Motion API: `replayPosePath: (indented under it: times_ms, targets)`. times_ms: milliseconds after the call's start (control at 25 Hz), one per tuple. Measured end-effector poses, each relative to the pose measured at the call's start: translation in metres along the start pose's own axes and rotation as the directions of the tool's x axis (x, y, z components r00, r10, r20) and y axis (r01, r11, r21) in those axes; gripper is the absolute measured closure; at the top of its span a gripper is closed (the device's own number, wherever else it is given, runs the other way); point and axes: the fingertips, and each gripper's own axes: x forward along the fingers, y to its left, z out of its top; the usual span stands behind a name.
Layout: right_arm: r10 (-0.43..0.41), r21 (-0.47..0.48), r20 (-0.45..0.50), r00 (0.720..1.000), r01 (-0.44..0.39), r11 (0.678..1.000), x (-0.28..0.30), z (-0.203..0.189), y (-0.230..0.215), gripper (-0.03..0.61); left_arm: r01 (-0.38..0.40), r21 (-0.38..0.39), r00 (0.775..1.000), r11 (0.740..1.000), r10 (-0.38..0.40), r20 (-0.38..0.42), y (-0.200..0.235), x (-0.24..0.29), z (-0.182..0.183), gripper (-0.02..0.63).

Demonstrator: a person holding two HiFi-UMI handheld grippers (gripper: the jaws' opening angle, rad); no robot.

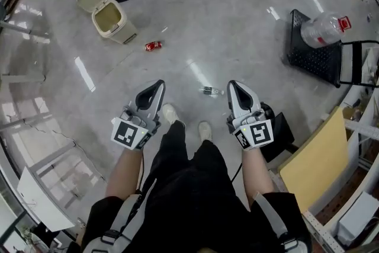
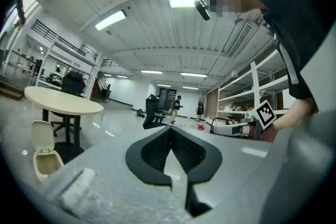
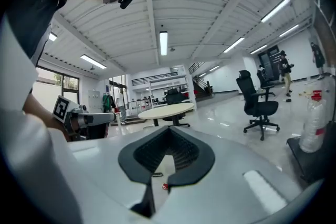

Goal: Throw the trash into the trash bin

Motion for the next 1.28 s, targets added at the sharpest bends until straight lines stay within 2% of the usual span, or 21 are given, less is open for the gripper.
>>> replayPosePath:
  times_ms: [280, 520, 680, 880, 1080, 1280]
  targets:
    - [-0.178, 0.054, 0.017, 0.984, 0.177, 0.983, -0.037, -0.010, -0.046, 0.574, 0.187, 0.048, 0.981, 0.981, -0.184, -0.057, -0.013, 0.061, -0.022, 0.613]
    - [-0.226, 0.054, 0.007, 0.974, 0.225, 0.973, -0.062, -0.025, -0.065, 0.574, 0.221, 0.067, 0.974, 0.973, -0.217, -0.064, -0.039, 0.081, -0.038, 0.612]
    - [-0.192, 0.057, -0.002, 0.981, 0.191, 0.980, -0.079, -0.037, -0.069, 0.574, 0.215, 0.031, 0.975, 0.976, -0.212, -0.073, -0.060, 0.082, -0.064, 0.612]
    - [-0.125, 0.029, -0.051, 0.991, 0.127, 0.991, -0.089, -0.086, -0.085, 0.574, 0.225, 0.027, 0.971, 0.974, -0.222, -0.089, -0.084, 0.090, -0.113, 0.612]
    - [-0.042, -0.039, -0.136, 0.990, 0.037, 0.999, -0.062, -0.176, -0.095, 0.572, 0.235, 0.003, 0.967, 0.972, -0.233, -0.103, -0.077, 0.102, -0.185, 0.613]
    - [0.056, -0.132, -0.214, 0.975, -0.085, 0.988, -0.031, -0.271, -0.096, 0.572, 0.291, 0.011, 0.954, 0.957, -0.290, -0.076, -0.072, 0.123, -0.253, 0.612]
